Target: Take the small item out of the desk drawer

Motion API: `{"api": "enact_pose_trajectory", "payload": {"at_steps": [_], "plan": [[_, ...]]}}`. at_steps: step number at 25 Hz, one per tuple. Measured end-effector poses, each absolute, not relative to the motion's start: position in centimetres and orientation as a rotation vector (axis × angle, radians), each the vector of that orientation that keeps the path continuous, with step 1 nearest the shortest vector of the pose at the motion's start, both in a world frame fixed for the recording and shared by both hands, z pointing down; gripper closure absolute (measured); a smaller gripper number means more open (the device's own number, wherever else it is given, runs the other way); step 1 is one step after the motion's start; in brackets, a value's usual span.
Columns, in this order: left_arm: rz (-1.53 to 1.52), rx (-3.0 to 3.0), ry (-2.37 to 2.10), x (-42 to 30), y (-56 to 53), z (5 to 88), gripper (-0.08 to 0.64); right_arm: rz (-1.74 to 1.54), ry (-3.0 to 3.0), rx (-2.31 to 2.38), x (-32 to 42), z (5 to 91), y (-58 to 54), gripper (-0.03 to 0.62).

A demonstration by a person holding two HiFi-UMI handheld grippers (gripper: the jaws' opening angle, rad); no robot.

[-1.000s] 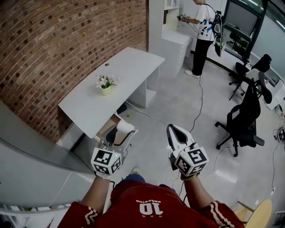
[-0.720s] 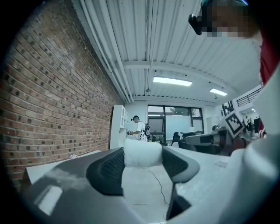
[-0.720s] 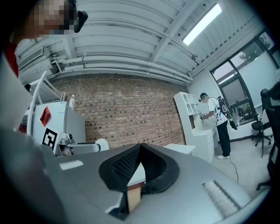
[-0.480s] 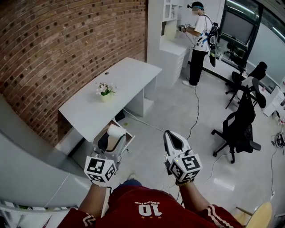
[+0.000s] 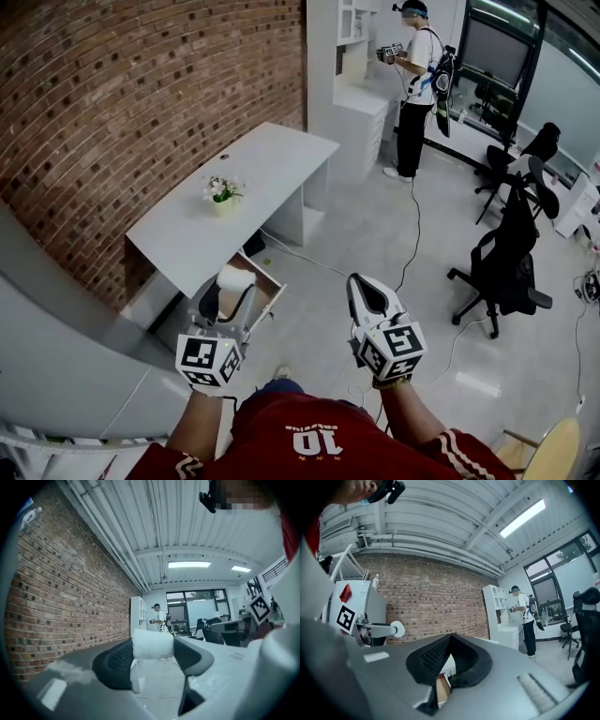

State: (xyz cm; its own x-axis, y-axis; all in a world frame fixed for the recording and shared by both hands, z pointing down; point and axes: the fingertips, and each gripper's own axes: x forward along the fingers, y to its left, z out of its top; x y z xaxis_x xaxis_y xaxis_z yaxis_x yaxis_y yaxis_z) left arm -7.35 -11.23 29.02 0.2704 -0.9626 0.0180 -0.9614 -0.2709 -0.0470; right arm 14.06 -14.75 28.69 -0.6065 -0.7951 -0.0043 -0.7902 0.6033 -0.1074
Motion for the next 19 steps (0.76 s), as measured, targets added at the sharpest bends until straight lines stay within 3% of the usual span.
{"api": "enact_pose_trajectory", "payload": {"at_steps": [19], "plan": [[-0.043, -2.462, 1.872, -7.1, -10.0, 28.6, 0.284, -0.164, 2.746, -1.34, 14.0, 28.0, -13.6, 0.598]]}}
